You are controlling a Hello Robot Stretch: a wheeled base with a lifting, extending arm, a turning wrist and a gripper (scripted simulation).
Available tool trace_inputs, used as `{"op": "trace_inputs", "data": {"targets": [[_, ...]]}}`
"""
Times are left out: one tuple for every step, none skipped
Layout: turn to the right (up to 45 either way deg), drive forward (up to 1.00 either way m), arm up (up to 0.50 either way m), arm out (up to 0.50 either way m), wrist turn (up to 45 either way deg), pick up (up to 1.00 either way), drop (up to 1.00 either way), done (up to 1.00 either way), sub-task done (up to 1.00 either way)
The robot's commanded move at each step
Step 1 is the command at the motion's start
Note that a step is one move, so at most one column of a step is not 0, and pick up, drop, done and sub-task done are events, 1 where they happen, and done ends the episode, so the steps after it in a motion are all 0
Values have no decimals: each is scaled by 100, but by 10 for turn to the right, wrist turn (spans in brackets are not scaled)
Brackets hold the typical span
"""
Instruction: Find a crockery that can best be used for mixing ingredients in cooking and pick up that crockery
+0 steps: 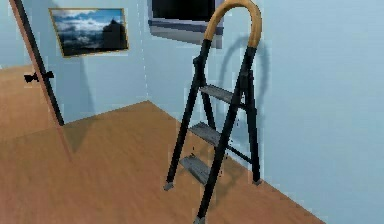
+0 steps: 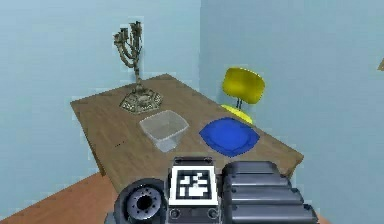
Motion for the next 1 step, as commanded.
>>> {"op": "trace_inputs", "data": {"targets": [[0, 0, 0, 34, 0, 0, 0, 0, 0]]}}
